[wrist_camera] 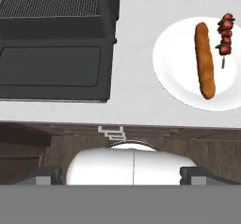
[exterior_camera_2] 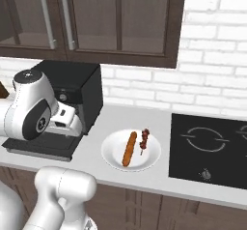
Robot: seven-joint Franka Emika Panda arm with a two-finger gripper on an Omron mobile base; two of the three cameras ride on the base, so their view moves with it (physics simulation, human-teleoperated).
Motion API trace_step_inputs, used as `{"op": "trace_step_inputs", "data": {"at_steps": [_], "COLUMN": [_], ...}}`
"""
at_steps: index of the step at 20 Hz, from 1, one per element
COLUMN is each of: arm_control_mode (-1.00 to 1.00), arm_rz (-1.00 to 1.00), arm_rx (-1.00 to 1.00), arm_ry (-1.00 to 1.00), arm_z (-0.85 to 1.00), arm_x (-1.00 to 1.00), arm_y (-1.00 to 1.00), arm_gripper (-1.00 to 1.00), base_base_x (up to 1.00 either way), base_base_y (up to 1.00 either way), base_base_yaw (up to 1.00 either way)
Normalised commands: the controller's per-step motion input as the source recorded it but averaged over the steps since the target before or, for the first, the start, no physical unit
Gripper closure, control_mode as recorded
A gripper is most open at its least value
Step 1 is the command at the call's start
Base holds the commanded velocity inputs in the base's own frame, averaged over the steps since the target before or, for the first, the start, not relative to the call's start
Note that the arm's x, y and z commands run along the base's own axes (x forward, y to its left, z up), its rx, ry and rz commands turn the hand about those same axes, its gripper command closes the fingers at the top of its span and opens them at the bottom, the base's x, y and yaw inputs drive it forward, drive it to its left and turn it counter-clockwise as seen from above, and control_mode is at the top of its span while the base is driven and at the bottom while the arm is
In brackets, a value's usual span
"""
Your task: Pick up the kebab skewer and baguette bread, and place them inside the toaster oven. Close the toaster oven door and start by setting the timer.
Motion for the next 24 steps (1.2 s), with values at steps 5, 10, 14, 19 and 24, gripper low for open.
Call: {"op": "trace_step_inputs", "data": {"at_steps": [5,10,14,19,24], "arm_control_mode": [1.00,1.00,1.00,-1.00,-1.00], "arm_rz": [0.00,0.00,0.00,0.00,0.05], "arm_rx": [0.00,0.00,0.00,0.00,0.03], "arm_ry": [0.00,0.00,0.00,0.00,0.00], "arm_z": [0.00,0.00,0.00,-0.01,-0.28], "arm_x": [0.00,0.00,0.00,0.06,0.23], "arm_y": [0.00,0.00,0.00,-0.07,-0.95], "arm_gripper": [-1.00,-1.00,-1.00,-1.00,-1.00], "base_base_x": [0.42,0.47,0.42,0.26,0.00], "base_base_y": [-0.30,0.00,0.00,-0.01,0.00], "base_base_yaw": [0.00,-0.11,-0.16,-0.06,0.00]}}
